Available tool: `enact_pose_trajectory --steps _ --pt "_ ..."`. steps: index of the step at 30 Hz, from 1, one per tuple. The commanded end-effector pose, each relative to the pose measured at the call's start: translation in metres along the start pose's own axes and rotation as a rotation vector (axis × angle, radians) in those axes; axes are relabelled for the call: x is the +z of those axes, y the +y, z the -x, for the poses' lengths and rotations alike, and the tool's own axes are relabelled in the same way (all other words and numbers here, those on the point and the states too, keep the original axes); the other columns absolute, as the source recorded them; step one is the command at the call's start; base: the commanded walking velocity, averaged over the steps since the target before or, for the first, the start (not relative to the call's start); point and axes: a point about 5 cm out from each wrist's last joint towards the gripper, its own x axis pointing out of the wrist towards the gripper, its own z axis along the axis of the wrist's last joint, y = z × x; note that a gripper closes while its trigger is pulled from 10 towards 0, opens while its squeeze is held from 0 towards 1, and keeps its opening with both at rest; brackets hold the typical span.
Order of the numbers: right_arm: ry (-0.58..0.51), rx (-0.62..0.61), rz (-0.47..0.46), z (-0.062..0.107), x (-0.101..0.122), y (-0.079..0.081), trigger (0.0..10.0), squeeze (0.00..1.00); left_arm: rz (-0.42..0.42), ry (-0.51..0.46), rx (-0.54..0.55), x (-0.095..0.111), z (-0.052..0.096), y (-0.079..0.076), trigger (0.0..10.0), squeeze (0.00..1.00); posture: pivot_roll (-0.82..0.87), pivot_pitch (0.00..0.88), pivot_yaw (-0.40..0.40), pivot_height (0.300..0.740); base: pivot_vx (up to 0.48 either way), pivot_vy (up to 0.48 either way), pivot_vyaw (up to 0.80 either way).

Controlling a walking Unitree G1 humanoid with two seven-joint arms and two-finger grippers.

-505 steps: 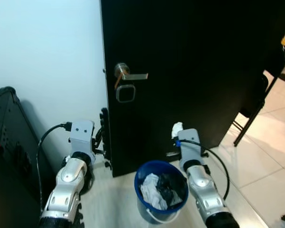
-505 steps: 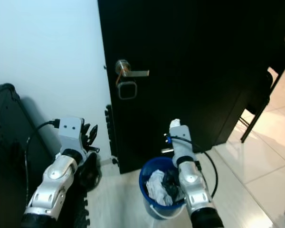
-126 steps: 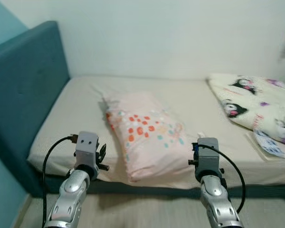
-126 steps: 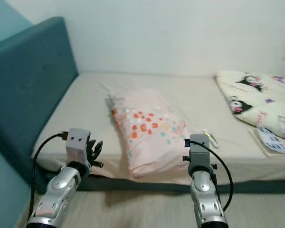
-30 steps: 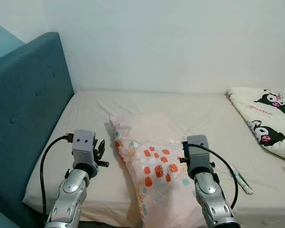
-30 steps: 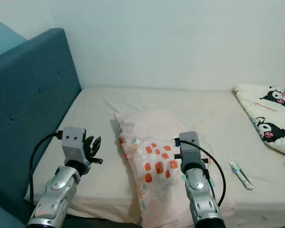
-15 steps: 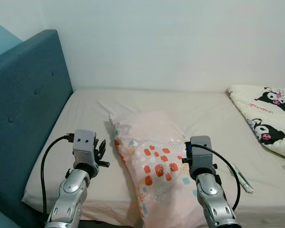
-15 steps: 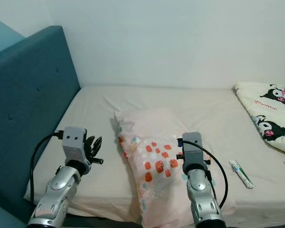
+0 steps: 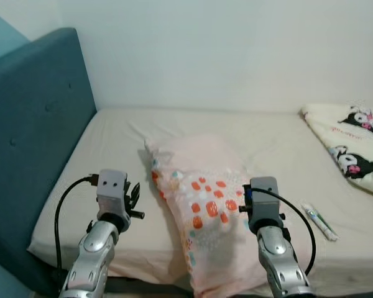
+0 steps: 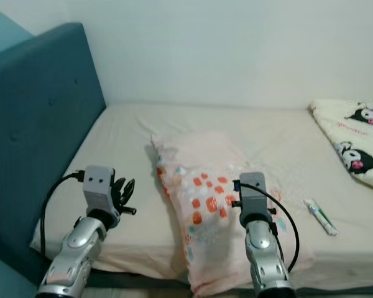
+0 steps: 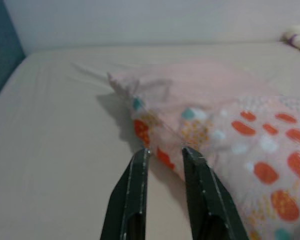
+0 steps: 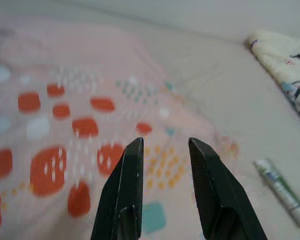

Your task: Clean up the room

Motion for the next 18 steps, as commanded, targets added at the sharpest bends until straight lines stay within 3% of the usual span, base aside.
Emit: enact_pose_trajectory --steps 1,8,9,12,18 --pt "0.005 -0.002 -0.015 0.001 -0.001 -0.001 10.0 0.00 -0.002 0.020 -0.010 -0.004 0.001 -0.001 10.0 0.00 0.07 0.033 -0.028 0.615 0.000 0.000 0.00" --pt "0.008 -0.004 -0.002 0.002 -0.004 -0.003 10.0 0.00 0.115 0.009 -0.065 0.001 -0.002 -0.006 10.0 0.00 0.05 0.046 -0.004 0.615 0.000 0.000 0.00" --pt "0.004 -0.012 0.006 0.002 -0.003 -0.005 10.0 0.00 0.191 0.011 -0.076 0.005 -0.007 -0.003 10.0 0.00 0.03 0.044 0.007 0.615 0.000 0.000 0.00" --pt "-0.006 -0.041 -0.005 0.001 0.000 -0.014 10.0 0.00 0.261 0.012 -0.073 0.011 -0.018 0.001 10.0 0.00 0.02 0.046 0.022 0.615 0.000 0.000 0.00" --pt "-0.005 -0.084 -0.015 0.000 0.002 -0.025 10.0 0.00 0.341 0.026 -0.085 0.012 -0.026 0.001 10.0 0.00 -0.02 0.051 0.026 0.600 0.000 0.000 0.00"
